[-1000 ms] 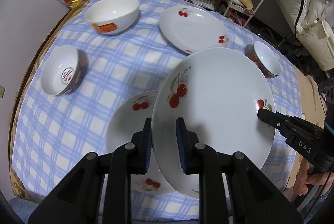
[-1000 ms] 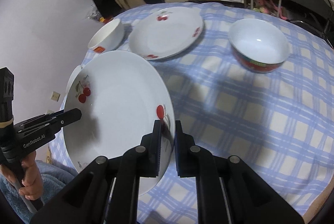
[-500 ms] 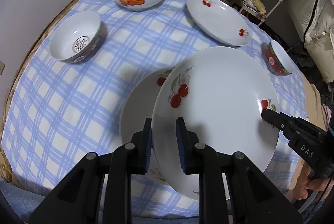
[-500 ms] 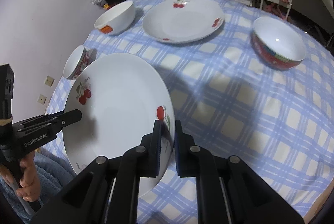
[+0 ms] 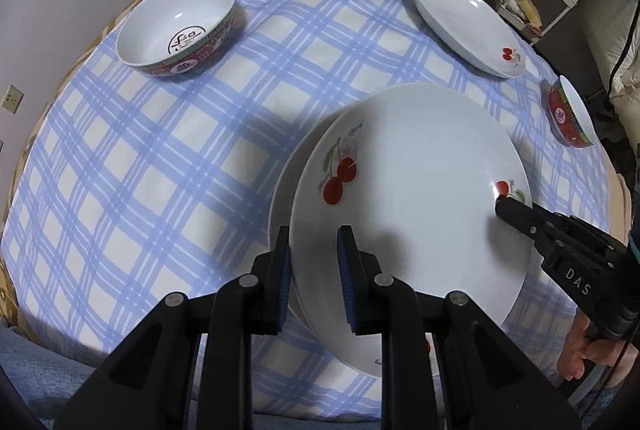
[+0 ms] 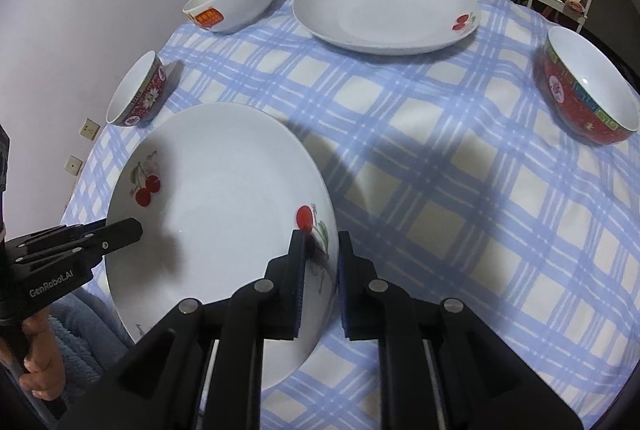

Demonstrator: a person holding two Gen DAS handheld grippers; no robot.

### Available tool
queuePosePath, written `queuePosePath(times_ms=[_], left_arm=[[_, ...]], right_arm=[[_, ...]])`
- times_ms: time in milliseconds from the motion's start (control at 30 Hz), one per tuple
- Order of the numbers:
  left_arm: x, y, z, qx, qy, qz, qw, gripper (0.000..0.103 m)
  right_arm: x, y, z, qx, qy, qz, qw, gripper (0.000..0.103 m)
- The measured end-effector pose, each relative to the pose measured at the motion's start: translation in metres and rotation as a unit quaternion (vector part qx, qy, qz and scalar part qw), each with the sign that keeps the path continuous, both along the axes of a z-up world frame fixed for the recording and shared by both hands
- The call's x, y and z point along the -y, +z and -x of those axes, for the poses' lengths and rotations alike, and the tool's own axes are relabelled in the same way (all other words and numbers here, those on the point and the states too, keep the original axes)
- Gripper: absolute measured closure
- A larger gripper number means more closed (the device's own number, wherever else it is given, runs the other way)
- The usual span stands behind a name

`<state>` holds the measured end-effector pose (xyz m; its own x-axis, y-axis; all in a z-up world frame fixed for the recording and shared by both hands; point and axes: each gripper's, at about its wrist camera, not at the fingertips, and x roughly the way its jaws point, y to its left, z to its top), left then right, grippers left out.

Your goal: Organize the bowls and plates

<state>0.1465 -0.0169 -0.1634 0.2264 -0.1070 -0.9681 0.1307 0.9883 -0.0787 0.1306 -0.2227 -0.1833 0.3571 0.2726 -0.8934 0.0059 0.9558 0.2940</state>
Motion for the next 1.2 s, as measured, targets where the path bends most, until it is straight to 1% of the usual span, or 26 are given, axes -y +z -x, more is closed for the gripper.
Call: queuePosePath(times_ms=[233,367,500,633,967,1200], left_arm=[[-0.002,-0.009,0.000,-0.010,0.008,-0.013,0.9998,0.082],[-0.001,-0.012,0.002,-0.014,0.007,-0.011,0.9998,0.082],[0.000,-0.012,0.002,-0.011,0.004,-0.016,0.9998,0.082],[-0.002,-0.013,0.003,-0.010,0.014,-0.008,0.9998,0.082],[0.001,-0.013,0.008,0.003,0.011,-0.024,0.9997,0.082],[0.001,-0.013,0.010,0.005,0.013,-0.025,0.9996,0.082]], right_arm=[[-0.008,-0.003,-0.001,-0.001,0.011,0.012,1.000,0.087],[-0.007,-0.004,-0.002,-0.002,0.008,0.013,1.000,0.087],[-0.007,-0.004,-0.001,-0.001,0.008,0.014,1.000,0.087],[-0.007,-0.004,-0.001,-0.001,0.008,0.015,1.000,0.087],[-0.008,-0.005,0.001,0.002,0.010,0.022,1.000,0.087],[-0.009,-0.005,0.001,0.002,0.011,0.027,1.000,0.087]])
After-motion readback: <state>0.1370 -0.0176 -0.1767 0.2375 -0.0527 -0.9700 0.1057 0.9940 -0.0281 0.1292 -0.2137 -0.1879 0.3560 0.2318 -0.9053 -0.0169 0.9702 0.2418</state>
